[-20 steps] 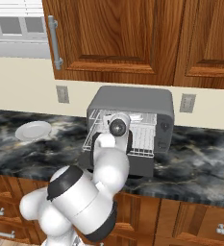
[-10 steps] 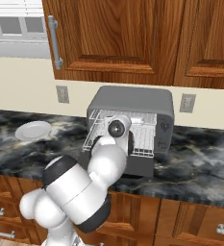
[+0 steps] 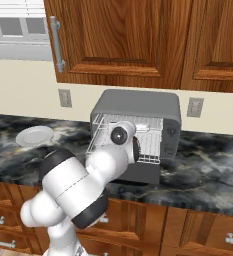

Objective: Open the toaster oven door. Place the bread on the top rack in the toaster oven and place the chicken drumstick on the bottom rack.

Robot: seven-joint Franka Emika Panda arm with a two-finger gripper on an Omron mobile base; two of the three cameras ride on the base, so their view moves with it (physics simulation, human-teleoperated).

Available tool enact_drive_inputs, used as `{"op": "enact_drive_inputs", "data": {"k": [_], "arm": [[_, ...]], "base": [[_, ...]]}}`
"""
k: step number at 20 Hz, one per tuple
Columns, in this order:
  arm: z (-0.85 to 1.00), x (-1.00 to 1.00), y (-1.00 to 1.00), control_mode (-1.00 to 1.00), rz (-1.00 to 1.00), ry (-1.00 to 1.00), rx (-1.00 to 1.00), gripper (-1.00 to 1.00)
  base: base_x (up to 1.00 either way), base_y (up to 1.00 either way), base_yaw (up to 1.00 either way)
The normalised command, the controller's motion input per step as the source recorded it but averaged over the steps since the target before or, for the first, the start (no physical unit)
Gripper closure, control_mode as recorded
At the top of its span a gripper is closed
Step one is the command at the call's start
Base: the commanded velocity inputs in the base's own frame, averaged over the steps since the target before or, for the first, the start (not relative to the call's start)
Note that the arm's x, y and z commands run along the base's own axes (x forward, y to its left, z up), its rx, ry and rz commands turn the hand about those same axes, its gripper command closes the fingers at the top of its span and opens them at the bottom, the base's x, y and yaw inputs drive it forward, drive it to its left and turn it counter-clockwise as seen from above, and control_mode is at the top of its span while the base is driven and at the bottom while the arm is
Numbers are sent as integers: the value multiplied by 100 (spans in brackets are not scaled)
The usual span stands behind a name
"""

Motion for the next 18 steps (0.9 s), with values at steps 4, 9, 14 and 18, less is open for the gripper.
{"op": "enact_drive_inputs", "data": {"k": [4,9,14,18], "arm": [[-4,11,0,-100,0,0,1,-100],[0,15,0,-100,0,0,3,-100],[-4,19,0,-100,0,0,1,-100],[-10,30,0,-100,0,0,0,-100]], "base": [[0,0,0],[0,0,0],[0,0,0],[0,0,0]]}}
